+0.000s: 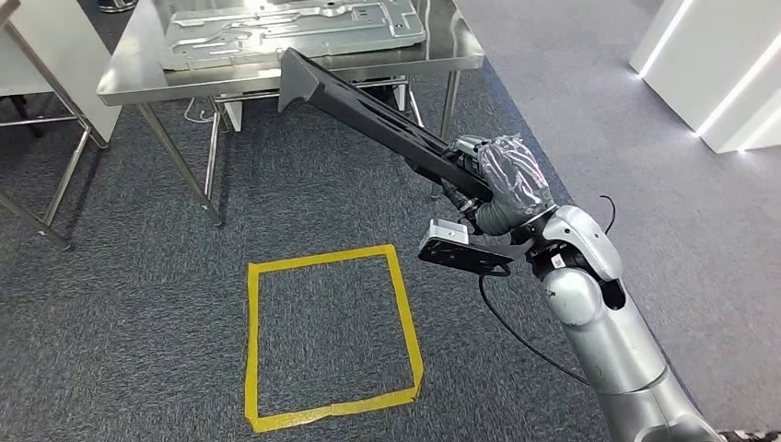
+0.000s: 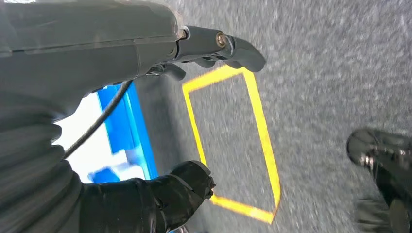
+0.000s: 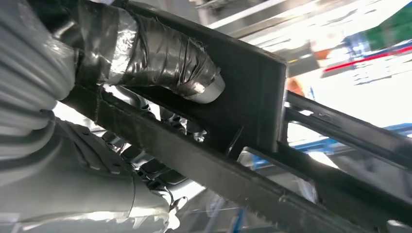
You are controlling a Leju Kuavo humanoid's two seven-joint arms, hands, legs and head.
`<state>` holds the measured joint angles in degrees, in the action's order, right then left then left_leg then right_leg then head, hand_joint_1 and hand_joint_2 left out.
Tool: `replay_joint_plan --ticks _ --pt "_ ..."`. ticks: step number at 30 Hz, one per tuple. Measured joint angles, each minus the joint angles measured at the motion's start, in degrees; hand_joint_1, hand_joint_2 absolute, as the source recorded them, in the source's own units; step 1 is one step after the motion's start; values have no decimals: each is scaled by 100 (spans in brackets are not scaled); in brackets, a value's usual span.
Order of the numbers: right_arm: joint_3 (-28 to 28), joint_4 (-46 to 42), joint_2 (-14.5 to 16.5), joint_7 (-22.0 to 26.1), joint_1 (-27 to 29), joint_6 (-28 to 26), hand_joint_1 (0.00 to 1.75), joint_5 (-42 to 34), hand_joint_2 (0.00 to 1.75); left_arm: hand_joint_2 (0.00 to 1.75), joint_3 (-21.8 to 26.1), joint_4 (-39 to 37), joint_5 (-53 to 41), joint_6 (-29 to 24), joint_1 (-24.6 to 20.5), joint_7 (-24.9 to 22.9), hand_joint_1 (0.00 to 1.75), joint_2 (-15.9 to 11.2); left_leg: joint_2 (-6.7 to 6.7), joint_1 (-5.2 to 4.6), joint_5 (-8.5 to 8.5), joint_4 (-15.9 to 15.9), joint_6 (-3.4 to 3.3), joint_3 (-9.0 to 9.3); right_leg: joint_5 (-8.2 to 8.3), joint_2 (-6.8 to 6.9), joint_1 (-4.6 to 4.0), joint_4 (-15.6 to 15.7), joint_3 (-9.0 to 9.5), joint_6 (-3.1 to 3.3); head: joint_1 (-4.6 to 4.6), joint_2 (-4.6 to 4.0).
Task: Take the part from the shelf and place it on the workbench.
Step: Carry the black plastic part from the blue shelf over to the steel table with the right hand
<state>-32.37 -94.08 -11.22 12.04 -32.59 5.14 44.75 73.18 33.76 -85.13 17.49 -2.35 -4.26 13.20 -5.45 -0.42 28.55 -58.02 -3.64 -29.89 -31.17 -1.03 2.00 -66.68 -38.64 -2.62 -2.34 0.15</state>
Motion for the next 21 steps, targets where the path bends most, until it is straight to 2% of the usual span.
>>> replay_joint_plan --ticks 1,2,3,4,5,6,7,9,11,12,13,14,16,17,18,20,21 --pt "-2 8 -7 0 -1 -1 175 0 175 175 1 -3 0 1 7 0 0 5 -79 12 68 -24 39 36 307 -75 4 290 16 4 3 0" --pt "-7 14 -13 0 -1 -1 175 0 175 175 1 -4 1 2 6 0 0 7 -141 24 127 -39 81 48 548 -130 -3 486 36 29 5 0" --pt "-14 19 -18 1 1 -1 175 -1 175 175 1 -5 1 4 6 0 0 8 -191 35 159 -55 125 51 680 -153 -20 589 46 79 10 0" --pt "-20 20 -18 0 -4 -2 175 -1 175 175 0 -7 2 7 -2 0 0 10 -221 41 166 -62 164 67 640 -106 -46 609 76 152 9 0" --pt "-25 17 -14 -1 -8 -1 175 0 175 175 -1 -7 2 9 -5 0 0 5 -196 48 163 -86 193 62 620 -58 -51 638 139 211 13 0" --pt "-25 18 -11 -2 -16 -1 175 1 175 175 -1 -7 2 12 -2 0 0 3 -83 46 128 -187 224 38 592 -13 -51 676 214 273 14 0" --pt "-23 19 -9 -3 -26 -1 175 1 175 175 -1 -7 2 14 -1 0 0 2 79 43 105 -386 249 -60 556 30 -50 715 308 325 8 0" --pt "-21 20 -8 -2 -36 -1 175 0 175 175 -1 -6 2 17 -10 0 0 2 396 54 173 -1027 306 -460 465 105 -61 786 499 382 -3 0" --pt "-22 20 -8 0 -38 1 175 -1 175 175 -1 -7 2 20 -20 0 0 4 488 74 446 -1548 348 -936 336 179 -71 818 674 387 -5 0" --pt "-23 21 -7 0 -38 1 175 -1 175 175 -1 -8 2 21 -18 -1 0 6 500 79 547 -1610 355 -1092 262 213 -72 823 769 384 -7 0" --pt "-24 21 -6 0 -38 2 175 -1 175 175 -1 -8 2 22 -12 -2 0 8 507 80 542 -1496 346 -1168 181 241 -73 825 872 380 -7 0" --pt "-25 21 -4 0 -38 2 175 -1 175 175 0 -8 2 24 0 -4 0 9 512 79 398 -1234 323 -1172 98 263 -78 827 980 373 -7 0" --pt "-27 29 -4 -1 -36 3 175 -1 175 175 1 -8 2 26 39 -9 0 5 536 46 -278 -542 239 -1102 -68 290 -87 834 1158 341 -2 0" --pt "-28 36 -4 -1 -35 4 175 -2 175 175 2 -8 2 27 52 -10 0 2 551 13 -543 -300 197 -1056 -134 292 -87 848 1223 308 -1 0" --pt "-30 43 -3 -3 -33 9 175 -2 175 175 1 -8 2 27 55 -10 0 -1 568 -21 -710 -158 156 -1023 -182 294 -82 870 1289 269 -1 0" --pt "-31 47 1 -10 -47 20 175 -7 175 175 0 -8 2 28 33 -10 0 -2 565 -59 -641 -79 85 -894 -171 295 -75 869 1397 180 -5 0" --pt "-30 42 5 -17 -59 26 175 -8 175 175 -1 -7 2 28 25 -9 0 1 550 -54 -609 -33 50 -803 -128 288 -66 773 1401 153 -4 0"
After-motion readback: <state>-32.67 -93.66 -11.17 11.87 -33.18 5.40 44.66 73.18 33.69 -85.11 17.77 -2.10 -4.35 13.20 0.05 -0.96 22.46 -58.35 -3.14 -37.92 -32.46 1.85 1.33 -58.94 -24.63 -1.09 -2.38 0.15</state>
